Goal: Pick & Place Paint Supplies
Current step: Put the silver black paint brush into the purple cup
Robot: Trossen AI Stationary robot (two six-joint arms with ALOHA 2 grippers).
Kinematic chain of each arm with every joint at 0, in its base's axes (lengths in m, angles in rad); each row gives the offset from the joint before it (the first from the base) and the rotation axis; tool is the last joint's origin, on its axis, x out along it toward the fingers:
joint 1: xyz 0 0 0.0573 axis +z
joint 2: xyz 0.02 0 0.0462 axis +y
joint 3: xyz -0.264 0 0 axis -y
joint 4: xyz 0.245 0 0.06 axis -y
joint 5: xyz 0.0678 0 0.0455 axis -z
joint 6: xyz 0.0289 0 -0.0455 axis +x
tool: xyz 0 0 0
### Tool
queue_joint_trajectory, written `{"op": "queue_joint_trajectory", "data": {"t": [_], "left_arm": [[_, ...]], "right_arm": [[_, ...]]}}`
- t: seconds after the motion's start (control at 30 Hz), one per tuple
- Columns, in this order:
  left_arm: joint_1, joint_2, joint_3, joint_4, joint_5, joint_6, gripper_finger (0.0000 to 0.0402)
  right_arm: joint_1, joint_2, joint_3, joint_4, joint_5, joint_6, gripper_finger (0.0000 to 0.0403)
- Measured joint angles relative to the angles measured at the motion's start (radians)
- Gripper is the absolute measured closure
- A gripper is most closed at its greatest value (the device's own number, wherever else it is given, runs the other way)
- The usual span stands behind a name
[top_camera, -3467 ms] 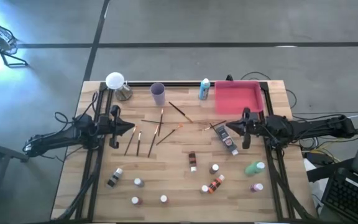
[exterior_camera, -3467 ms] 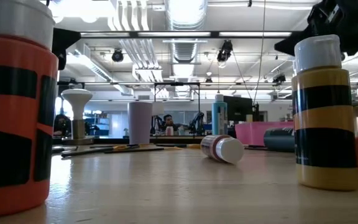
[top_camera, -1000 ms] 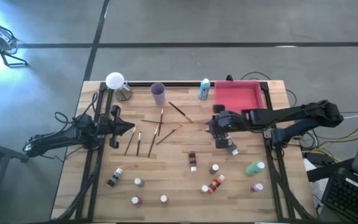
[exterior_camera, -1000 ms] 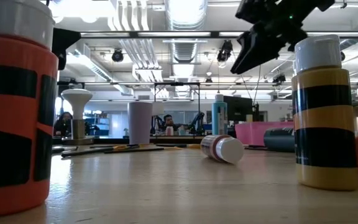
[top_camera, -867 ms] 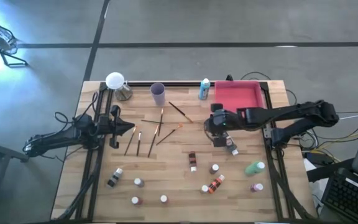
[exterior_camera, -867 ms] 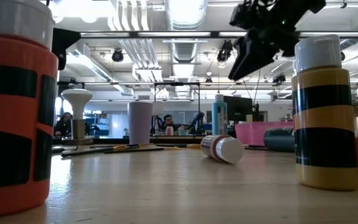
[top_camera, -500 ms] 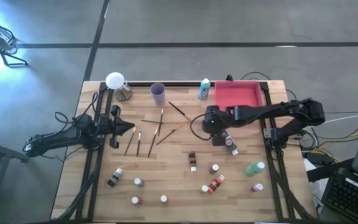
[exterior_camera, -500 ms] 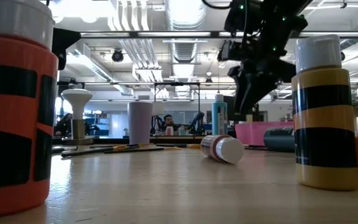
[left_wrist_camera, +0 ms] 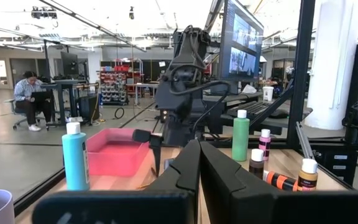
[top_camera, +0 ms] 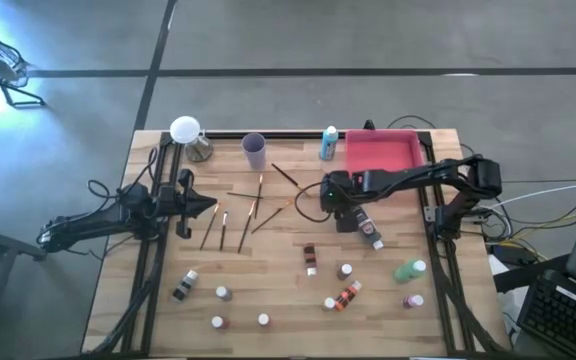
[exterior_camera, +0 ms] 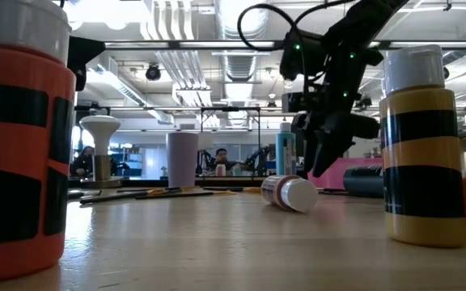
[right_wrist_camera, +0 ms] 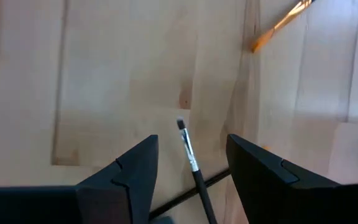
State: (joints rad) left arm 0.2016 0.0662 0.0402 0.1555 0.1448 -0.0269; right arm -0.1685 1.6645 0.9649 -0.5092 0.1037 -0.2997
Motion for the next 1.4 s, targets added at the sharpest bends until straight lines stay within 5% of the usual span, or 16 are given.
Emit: {"op": "queue_joint_trajectory", "data": {"t": [0.93, 1.4], "left_arm": [[0.0, 0.0, 0.0, 0.0, 0.0, 0.0, 0.0388], [0.0, 0.0, 0.0, 0.0, 0.0, 0.0, 0.0388]], "right_arm": [[-0.018, 0.118, -0.001, 0.056, -0.038, 0.007, 0.0302], [-0.021, 0.114, -0.003, 0.068, -0.039, 0.004, 0.0389]]}}
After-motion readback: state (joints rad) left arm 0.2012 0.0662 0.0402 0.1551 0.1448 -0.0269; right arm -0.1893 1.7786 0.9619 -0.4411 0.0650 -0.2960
